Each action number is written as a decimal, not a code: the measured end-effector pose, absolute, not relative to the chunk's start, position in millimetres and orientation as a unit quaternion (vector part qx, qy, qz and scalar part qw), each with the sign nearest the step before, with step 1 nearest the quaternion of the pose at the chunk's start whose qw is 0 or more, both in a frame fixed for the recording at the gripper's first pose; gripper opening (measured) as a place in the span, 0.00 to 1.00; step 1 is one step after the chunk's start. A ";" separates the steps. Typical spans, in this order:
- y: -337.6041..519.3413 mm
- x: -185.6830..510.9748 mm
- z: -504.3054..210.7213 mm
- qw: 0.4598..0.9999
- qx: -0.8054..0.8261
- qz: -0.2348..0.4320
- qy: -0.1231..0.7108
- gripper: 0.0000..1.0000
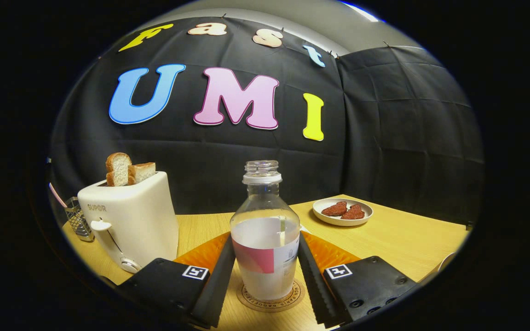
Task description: Take the bottle from table, then pour the juice into the cup, finally place the bottle on the coaster
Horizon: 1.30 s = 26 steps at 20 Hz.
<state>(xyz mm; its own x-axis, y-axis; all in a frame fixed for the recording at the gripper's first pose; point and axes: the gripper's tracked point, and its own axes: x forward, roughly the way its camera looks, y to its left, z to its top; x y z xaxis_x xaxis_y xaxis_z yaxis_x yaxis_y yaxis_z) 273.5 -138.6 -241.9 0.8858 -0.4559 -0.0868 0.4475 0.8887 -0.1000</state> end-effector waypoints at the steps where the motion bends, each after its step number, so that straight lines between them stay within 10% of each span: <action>1: -138.8 273.3 -242.8 0.970 -0.037 -0.233 0.055 0.77; 5: -143.4 269.7 -248.8 0.968 -0.033 -0.239 0.066 0.80; 7: -143.7 265.4 -248.4 0.967 -0.039 -0.241 0.067 0.98; 26: -73.1 137.7 -145.1 0.986 -0.039 -0.157 0.040 0.97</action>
